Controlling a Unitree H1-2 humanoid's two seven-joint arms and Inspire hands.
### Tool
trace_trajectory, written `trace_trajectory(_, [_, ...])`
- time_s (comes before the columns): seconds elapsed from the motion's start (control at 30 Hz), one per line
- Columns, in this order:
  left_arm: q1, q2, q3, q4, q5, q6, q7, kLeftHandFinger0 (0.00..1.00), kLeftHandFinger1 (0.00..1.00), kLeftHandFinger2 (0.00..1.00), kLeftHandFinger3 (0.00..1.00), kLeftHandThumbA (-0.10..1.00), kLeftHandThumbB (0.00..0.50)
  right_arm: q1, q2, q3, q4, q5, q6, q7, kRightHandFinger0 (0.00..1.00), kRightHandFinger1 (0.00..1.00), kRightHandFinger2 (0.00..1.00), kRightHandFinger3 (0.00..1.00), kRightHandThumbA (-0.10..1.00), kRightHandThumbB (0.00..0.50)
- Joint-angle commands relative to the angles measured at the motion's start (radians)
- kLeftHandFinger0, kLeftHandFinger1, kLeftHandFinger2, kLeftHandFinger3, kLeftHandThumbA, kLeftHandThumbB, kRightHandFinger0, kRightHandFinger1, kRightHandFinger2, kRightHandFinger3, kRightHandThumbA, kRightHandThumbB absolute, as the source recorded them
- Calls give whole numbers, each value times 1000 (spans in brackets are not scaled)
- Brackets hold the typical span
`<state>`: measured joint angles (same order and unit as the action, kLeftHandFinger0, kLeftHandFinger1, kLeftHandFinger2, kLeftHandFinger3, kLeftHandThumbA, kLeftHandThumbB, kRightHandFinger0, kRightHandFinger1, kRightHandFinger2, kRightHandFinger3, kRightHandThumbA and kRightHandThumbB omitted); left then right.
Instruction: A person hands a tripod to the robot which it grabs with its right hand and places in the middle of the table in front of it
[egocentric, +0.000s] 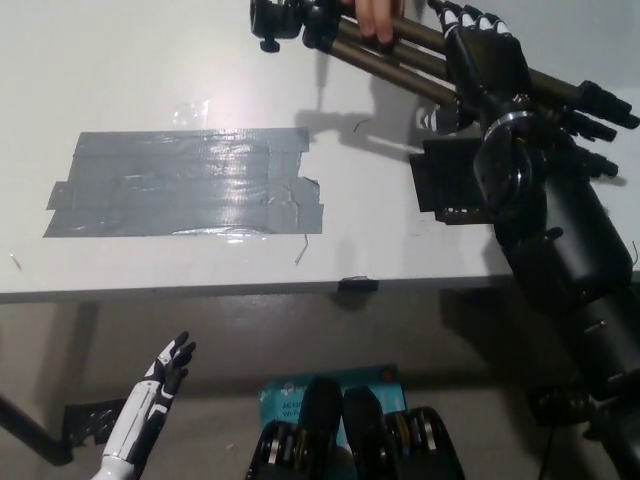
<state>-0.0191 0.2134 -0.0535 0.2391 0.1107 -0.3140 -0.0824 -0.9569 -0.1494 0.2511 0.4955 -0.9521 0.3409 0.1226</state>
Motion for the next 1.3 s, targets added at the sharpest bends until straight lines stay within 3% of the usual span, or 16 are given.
trace_trajectory(0.0, [-7, 20, -2, -36, 2, -26, -15, 1000, 1000, 1000, 1000, 1000, 315, -101, 19, 10, 155, -5, -123, -392, 8, 20, 159, 228, -92, 258])
trace_trajectory(0.03, [-9, 20, -3, -37, 2, -25, -16, 1000, 1000, 1000, 1000, 1000, 315, -102, 20, 11, 169, -3, -135, -415, 2, 43, 228, 240, -98, 243])
trace_trajectory(0.07, [-15, 22, -3, -38, 0, -23, -19, 1000, 1000, 1000, 1000, 1000, 322, -108, 24, 12, 197, -1, -147, -446, 0, 194, 517, 366, -100, 207])
trace_trajectory(0.1, [-20, 24, -4, -36, 1, -24, -21, 1000, 1000, 1000, 1000, 1000, 317, -106, 23, 15, 201, 0, -160, -461, 1, 388, 815, 554, -100, 178])
trace_trajectory(0.17, [-26, 27, -5, -35, 5, -23, -21, 1000, 1000, 1000, 1000, 1000, 318, -107, 22, 14, 206, 6, -177, -480, 20, 548, 922, 782, -100, 161])
trace_trajectory(0.27, [-29, 27, -5, -40, 4, -16, -23, 1000, 1000, 1000, 1000, 1000, 315, -106, 18, 8, 221, 21, -221, -538, 12, 627, 944, 950, -100, 144])
trace_trajectory(0.5, [-36, 25, -4, -28, 3, -20, -21, 1000, 1000, 1000, 1000, 1000, 328, -113, 2, 1, 229, 35, -279, -592, 0, 544, 839, 941, -100, 162])
trace_trajectory(0.6, [-40, 26, -4, -24, -1, -19, -24, 1000, 1000, 1000, 1000, 1000, 331, -119, -12, 3, 225, 33, -306, -618, 0, 436, 793, 849, -100, 196])
trace_trajectory(0.73, [-45, 28, -5, -21, 5, -22, -23, 1000, 1000, 1000, 1000, 1000, 320, -122, -29, 9, 213, 33, -340, -636, 0, 437, 785, 825, -100, 217])
trace_trajectory(0.93, [-47, 27, -9, -14, 8, -23, -24, 1000, 1000, 1000, 1000, 1000, 328, -111, -47, 23, 181, 32, -358, -623, 0, 404, 774, 713, -100, 227])
trace_trajectory(1.07, [-45, 26, -11, -11, 5, -22, -26, 1000, 1000, 1000, 1000, 1000, 321, -99, -55, 25, 180, 47, -364, -606, 0, 399, 813, 743, -100, 217])
trace_trajectory(1.17, [-47, 28, -12, -14, 6, -21, -26, 1000, 1000, 1000, 1000, 1000, 320, -89, -75, 33, 195, 65, -381, -561, 3, 517, 890, 933, -100, 161])
trace_trajectory(1.27, [-47, 30, -12, -18, 4, -17, -29, 1000, 1000, 1000, 1000, 1000, 318, -75, -98, 49, 186, 70, -386, -515, 18, 585, 928, 957, -100, 176])
